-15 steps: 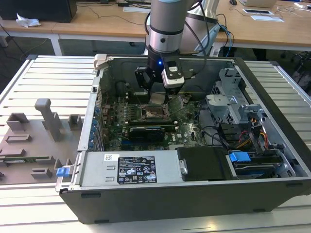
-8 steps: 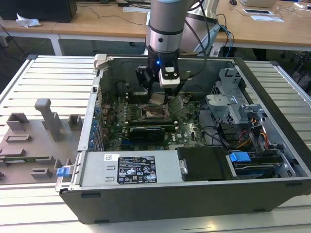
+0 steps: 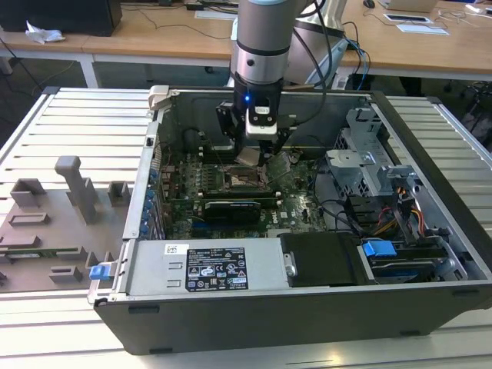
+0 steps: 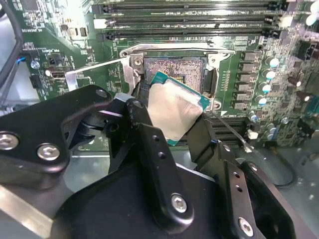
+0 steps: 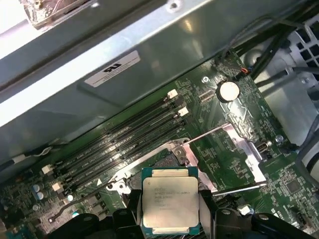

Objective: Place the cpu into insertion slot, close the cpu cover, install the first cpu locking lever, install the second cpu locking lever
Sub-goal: 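Place the cpu into insertion slot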

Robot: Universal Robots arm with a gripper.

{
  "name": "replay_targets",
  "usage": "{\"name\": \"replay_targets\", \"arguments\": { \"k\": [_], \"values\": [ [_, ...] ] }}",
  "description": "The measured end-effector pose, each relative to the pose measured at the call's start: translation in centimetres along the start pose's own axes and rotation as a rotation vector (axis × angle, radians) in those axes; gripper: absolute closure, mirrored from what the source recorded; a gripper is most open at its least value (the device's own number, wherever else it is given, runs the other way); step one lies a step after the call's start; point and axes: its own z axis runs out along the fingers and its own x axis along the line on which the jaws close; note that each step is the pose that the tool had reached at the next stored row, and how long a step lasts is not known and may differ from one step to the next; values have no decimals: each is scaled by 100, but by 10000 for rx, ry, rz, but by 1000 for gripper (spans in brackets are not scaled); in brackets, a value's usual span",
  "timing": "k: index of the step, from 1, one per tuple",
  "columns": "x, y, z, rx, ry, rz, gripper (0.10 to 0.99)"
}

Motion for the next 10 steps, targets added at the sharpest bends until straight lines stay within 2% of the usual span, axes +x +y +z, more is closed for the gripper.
{"name": "replay_targets", "arguments": {
  "k": [7,10],
  "values": [
    [0,0,2,-11,-25,813,545],
    [0,0,4,-20,-42,1389,545]
  ]
}}
